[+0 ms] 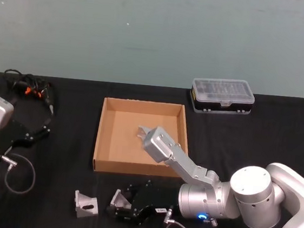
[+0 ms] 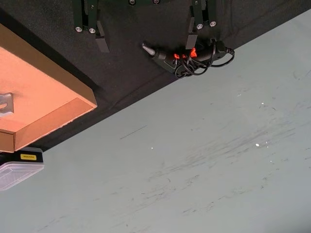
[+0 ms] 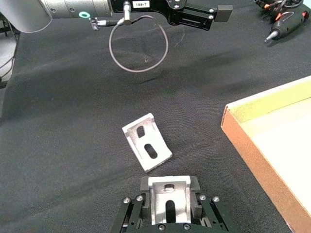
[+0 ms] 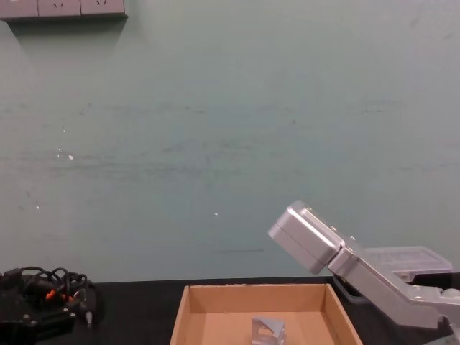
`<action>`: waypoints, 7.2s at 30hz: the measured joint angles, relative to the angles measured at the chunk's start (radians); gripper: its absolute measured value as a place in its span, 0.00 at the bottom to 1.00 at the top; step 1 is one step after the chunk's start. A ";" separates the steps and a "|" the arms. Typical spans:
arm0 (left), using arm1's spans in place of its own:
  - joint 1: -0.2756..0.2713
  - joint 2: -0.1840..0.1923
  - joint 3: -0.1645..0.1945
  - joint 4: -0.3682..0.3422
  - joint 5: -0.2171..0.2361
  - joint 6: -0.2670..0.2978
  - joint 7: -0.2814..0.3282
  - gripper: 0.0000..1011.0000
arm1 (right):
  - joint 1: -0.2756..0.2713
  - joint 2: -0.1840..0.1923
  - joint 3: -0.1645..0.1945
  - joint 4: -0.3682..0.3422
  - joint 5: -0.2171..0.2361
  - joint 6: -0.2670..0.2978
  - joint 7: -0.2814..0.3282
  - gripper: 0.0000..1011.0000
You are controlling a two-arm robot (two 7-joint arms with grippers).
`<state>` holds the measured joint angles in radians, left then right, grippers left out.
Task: Use one hand to pick up the angle iron from the table and place it into the box.
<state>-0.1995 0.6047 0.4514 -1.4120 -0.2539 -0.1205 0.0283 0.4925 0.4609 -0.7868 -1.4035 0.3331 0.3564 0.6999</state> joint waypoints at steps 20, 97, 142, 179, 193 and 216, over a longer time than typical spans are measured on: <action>0.000 0.000 0.000 0.000 0.000 0.000 0.000 0.99 | 0.013 0.019 0.134 -0.093 0.117 -0.063 -0.074 0.45; 0.000 0.000 0.000 0.000 0.000 0.000 0.000 0.99 | 0.465 -0.356 0.119 0.801 -0.178 0.044 -0.195 0.57; 0.000 0.000 0.000 0.000 0.000 0.000 0.000 0.99 | 0.191 -0.199 0.264 0.333 -0.084 -0.041 -0.128 0.99; 0.000 0.000 0.000 0.000 0.000 0.000 0.000 0.99 | 0.126 -0.062 -0.041 0.115 -0.090 -0.237 0.265 0.99; 0.000 0.000 0.000 0.000 0.000 0.000 0.000 0.99 | 0.214 -0.160 -0.127 0.247 -0.119 -0.212 0.256 0.99; 0.000 0.000 0.000 0.000 0.000 0.000 0.000 0.99 | 0.267 -0.233 -0.181 0.361 -0.127 -0.181 0.248 0.97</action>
<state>-0.1995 0.6047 0.4514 -1.4120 -0.2539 -0.1205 0.0283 0.7593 0.2278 -0.9678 -1.0429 0.2063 0.1754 0.9477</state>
